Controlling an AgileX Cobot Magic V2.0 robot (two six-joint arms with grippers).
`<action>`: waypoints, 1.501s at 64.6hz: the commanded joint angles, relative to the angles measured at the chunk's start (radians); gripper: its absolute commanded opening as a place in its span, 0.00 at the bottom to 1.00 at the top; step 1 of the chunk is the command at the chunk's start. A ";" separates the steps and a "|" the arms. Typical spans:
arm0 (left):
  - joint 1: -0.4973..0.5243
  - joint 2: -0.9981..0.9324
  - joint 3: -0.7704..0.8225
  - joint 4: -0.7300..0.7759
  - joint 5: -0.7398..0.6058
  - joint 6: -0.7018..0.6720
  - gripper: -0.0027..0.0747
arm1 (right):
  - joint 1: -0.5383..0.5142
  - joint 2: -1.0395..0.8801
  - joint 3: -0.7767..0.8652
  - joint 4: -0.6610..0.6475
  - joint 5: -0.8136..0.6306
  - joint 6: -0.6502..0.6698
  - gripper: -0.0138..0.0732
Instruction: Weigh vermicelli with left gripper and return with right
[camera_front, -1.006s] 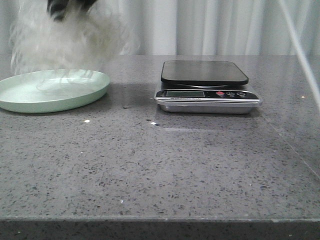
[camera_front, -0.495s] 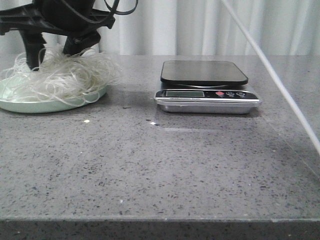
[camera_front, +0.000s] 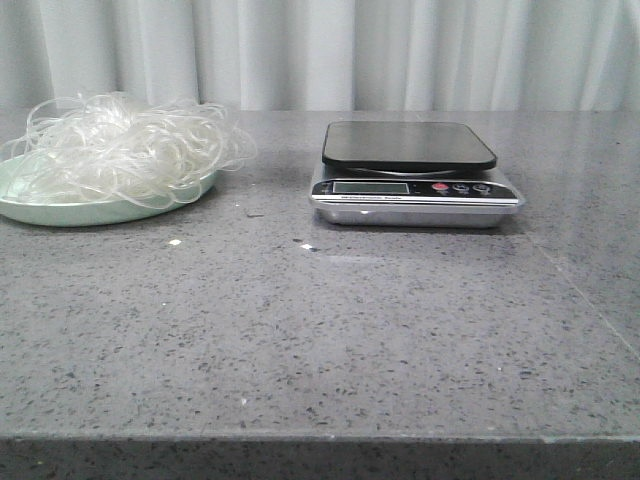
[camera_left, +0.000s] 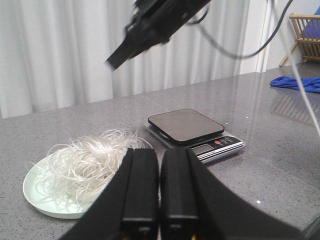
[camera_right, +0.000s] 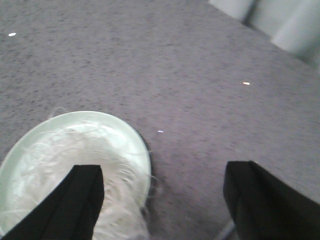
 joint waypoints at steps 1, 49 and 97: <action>0.001 0.013 -0.024 -0.001 -0.079 -0.010 0.21 | -0.086 -0.120 -0.030 -0.016 0.045 -0.002 0.85; 0.001 0.013 -0.024 -0.001 -0.079 -0.010 0.21 | -0.286 -0.952 1.084 0.008 -0.494 -0.005 0.85; 0.001 0.013 -0.024 -0.001 -0.079 -0.010 0.21 | -0.286 -1.831 1.801 -0.013 -0.689 0.001 0.85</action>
